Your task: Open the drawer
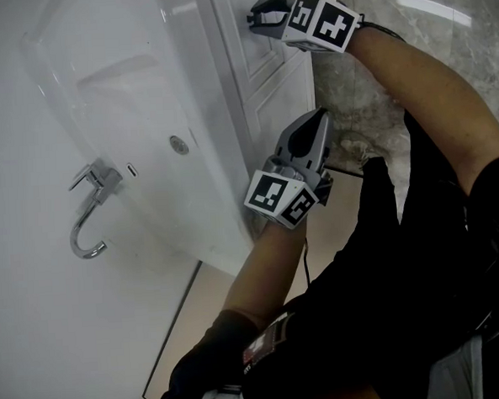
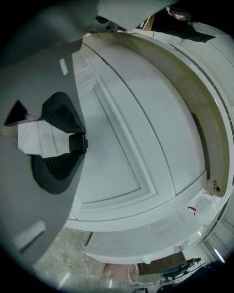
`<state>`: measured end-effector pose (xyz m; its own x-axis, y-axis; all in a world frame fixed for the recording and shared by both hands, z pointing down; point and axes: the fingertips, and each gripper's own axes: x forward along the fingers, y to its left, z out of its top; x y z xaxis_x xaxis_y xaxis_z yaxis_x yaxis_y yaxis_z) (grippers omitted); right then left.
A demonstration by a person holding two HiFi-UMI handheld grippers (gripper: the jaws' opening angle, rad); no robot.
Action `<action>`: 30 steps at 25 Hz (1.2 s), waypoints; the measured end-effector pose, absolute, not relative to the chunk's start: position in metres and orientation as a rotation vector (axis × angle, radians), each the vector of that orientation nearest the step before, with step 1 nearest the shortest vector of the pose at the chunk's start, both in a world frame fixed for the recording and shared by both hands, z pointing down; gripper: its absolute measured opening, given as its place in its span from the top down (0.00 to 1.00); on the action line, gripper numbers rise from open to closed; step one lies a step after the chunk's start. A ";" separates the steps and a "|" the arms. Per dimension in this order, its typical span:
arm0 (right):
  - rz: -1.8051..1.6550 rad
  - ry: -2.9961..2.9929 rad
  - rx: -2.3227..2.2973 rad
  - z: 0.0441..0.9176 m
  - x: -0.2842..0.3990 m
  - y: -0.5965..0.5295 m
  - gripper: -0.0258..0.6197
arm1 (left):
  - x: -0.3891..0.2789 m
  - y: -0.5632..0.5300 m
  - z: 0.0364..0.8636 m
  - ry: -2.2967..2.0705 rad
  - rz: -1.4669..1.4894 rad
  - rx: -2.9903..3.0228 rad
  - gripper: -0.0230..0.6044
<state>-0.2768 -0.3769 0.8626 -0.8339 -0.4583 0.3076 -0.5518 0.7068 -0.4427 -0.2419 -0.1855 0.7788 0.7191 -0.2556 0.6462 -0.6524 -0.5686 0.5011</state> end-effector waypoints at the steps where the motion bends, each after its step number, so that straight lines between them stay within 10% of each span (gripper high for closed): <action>1: 0.791 -2.737 0.812 0.863 -0.277 -0.377 0.76 | -0.242 -0.186 0.778 -0.683 0.666 2.161 0.97; 30: 0.776 -2.716 0.875 0.864 -0.227 -0.341 0.76 | -0.235 -0.188 0.763 -0.646 0.656 2.215 0.97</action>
<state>-0.2267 -0.3406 0.8636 -0.8095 -0.4905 0.3226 -0.5869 0.6899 -0.4238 -0.2346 -0.1880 0.7629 0.7438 -0.2470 0.6210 -0.6171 -0.6106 0.4963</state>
